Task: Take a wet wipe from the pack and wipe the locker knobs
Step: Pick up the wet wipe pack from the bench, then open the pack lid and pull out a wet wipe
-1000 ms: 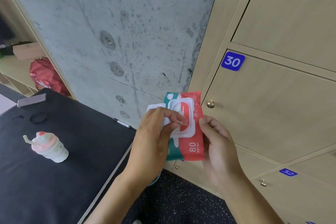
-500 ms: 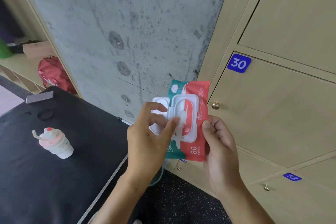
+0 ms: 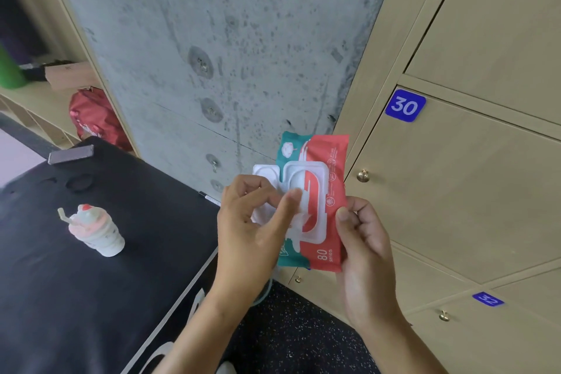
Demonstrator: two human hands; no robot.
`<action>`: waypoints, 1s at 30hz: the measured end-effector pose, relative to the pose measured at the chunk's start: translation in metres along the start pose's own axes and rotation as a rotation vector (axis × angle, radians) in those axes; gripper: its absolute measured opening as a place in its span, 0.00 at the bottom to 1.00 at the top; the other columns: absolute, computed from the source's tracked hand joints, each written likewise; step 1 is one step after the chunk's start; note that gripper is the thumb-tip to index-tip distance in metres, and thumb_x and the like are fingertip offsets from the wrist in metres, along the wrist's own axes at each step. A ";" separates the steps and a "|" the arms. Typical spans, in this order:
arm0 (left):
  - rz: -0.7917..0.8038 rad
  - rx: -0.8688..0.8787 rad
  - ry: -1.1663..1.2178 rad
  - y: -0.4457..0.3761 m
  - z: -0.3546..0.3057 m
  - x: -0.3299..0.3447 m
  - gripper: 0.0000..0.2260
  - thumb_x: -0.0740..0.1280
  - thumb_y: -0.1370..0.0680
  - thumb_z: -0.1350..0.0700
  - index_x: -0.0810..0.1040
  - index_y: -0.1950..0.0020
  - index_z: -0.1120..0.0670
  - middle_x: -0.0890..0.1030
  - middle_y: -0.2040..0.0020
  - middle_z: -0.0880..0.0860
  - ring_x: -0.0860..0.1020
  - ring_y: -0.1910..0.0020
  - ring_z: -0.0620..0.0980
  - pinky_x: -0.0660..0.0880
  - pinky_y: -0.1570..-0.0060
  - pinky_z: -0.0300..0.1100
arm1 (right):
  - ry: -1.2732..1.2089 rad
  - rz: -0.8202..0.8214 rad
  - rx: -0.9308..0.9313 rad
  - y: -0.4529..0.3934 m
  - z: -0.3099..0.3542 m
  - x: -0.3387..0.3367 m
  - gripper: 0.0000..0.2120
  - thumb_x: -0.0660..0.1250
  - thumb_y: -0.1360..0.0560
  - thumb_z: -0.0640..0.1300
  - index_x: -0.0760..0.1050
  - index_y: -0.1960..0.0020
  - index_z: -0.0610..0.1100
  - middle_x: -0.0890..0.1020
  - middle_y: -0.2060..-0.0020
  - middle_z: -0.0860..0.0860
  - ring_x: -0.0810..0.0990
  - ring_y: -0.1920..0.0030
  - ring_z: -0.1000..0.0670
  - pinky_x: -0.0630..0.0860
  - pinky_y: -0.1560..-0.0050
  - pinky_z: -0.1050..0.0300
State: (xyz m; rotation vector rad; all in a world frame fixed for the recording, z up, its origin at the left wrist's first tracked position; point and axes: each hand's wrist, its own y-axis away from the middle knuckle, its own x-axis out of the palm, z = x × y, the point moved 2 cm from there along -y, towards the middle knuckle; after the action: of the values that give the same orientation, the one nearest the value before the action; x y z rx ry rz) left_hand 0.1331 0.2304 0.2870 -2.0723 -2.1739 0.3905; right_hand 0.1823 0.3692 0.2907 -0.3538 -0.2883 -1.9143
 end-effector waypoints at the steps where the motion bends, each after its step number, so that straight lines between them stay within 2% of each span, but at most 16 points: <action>1: 0.002 0.002 -0.008 0.000 -0.001 0.000 0.16 0.74 0.29 0.36 0.81 0.65 0.47 0.78 0.54 0.45 0.78 0.45 0.52 0.78 0.47 0.58 | -0.005 0.004 -0.009 0.001 0.000 0.000 0.09 0.63 0.24 0.43 0.74 0.48 0.38 0.84 0.58 0.41 0.83 0.60 0.46 0.82 0.60 0.51; 3: 0.031 0.043 -0.072 0.001 -0.004 -0.001 0.16 0.73 0.32 0.31 0.80 0.64 0.44 0.78 0.53 0.43 0.76 0.44 0.48 0.76 0.46 0.48 | -0.009 0.001 -0.022 0.002 -0.001 0.001 0.08 0.63 0.24 0.43 0.74 0.49 0.38 0.84 0.59 0.42 0.83 0.61 0.48 0.83 0.61 0.55; 5: 0.104 0.114 -0.140 0.003 -0.006 -0.002 0.18 0.71 0.33 0.28 0.80 0.59 0.41 0.77 0.51 0.41 0.74 0.43 0.47 0.71 0.46 0.36 | -0.003 -0.013 -0.025 0.002 0.000 0.002 0.08 0.63 0.23 0.43 0.74 0.50 0.38 0.83 0.59 0.39 0.81 0.61 0.46 0.81 0.61 0.53; 8: 0.190 0.215 -0.224 0.004 -0.005 -0.003 0.19 0.74 0.32 0.33 0.81 0.50 0.44 0.77 0.46 0.40 0.73 0.40 0.47 0.67 0.44 0.30 | -0.008 -0.033 -0.014 -0.001 0.001 0.001 0.10 0.63 0.24 0.45 0.74 0.49 0.38 0.82 0.57 0.37 0.79 0.60 0.43 0.78 0.58 0.50; 10: 0.177 0.278 -0.245 0.002 -0.003 -0.004 0.13 0.75 0.28 0.40 0.82 0.50 0.46 0.77 0.46 0.39 0.74 0.42 0.47 0.69 0.44 0.32 | -0.045 -0.045 0.001 -0.003 0.003 0.000 0.10 0.63 0.24 0.45 0.75 0.48 0.38 0.83 0.56 0.39 0.81 0.60 0.45 0.80 0.60 0.51; 12: 0.156 0.334 -0.229 0.001 0.000 -0.006 0.04 0.75 0.24 0.50 0.83 0.53 0.49 0.80 0.49 0.39 0.76 0.44 0.49 0.74 0.45 0.41 | -0.096 -0.062 0.028 -0.006 0.003 0.000 0.13 0.63 0.24 0.44 0.74 0.46 0.35 0.83 0.55 0.38 0.82 0.60 0.46 0.80 0.60 0.53; 15: 0.160 0.391 -0.211 0.002 0.000 -0.007 0.03 0.75 0.24 0.58 0.83 0.54 0.50 0.83 0.50 0.39 0.79 0.44 0.49 0.76 0.45 0.44 | -0.135 -0.091 0.052 -0.008 0.002 -0.001 0.09 0.61 0.20 0.41 0.74 0.45 0.36 0.82 0.53 0.38 0.81 0.60 0.46 0.79 0.60 0.52; 19: 0.157 0.408 -0.203 0.004 0.001 -0.009 0.01 0.74 0.23 0.55 0.84 0.54 0.51 0.84 0.49 0.38 0.80 0.44 0.49 0.76 0.43 0.41 | -0.145 -0.096 0.065 -0.009 0.003 -0.001 0.07 0.59 0.18 0.40 0.75 0.48 0.39 0.84 0.56 0.41 0.83 0.62 0.48 0.80 0.63 0.54; 22: 0.139 0.398 -0.195 0.006 0.000 -0.009 0.06 0.70 0.20 0.50 0.86 0.54 0.49 0.85 0.51 0.37 0.80 0.45 0.49 0.76 0.46 0.42 | -0.124 -0.097 0.047 -0.009 0.002 0.000 0.07 0.61 0.20 0.42 0.74 0.49 0.39 0.84 0.58 0.41 0.82 0.63 0.48 0.80 0.63 0.55; 25: 0.024 0.204 -0.102 0.004 -0.003 -0.008 0.14 0.67 0.20 0.43 0.86 0.60 0.47 0.85 0.59 0.42 0.81 0.52 0.48 0.76 0.53 0.45 | -0.065 -0.088 0.011 -0.006 0.000 0.003 0.13 0.64 0.25 0.45 0.73 0.47 0.35 0.82 0.55 0.37 0.80 0.58 0.43 0.78 0.57 0.50; 28: -0.028 -0.002 -0.090 -0.001 -0.001 -0.005 0.13 0.74 0.28 0.39 0.82 0.65 0.46 0.83 0.62 0.47 0.77 0.63 0.43 0.73 0.61 0.43 | -0.029 -0.038 -0.004 -0.001 -0.003 0.003 0.10 0.63 0.24 0.44 0.74 0.49 0.38 0.83 0.57 0.39 0.81 0.58 0.44 0.79 0.55 0.48; 30: -0.010 -0.013 -0.146 -0.003 0.000 -0.004 0.14 0.78 0.31 0.41 0.77 0.62 0.47 0.80 0.60 0.45 0.76 0.62 0.44 0.74 0.61 0.43 | -0.034 -0.017 -0.008 0.000 -0.003 0.003 0.09 0.63 0.24 0.44 0.74 0.49 0.39 0.84 0.58 0.41 0.82 0.60 0.46 0.81 0.57 0.50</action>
State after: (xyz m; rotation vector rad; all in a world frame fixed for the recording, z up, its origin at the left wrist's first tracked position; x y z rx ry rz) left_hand 0.1301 0.2262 0.2883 -2.1000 -2.2715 0.5451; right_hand 0.1811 0.3658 0.2889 -0.3904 -0.3068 -1.9285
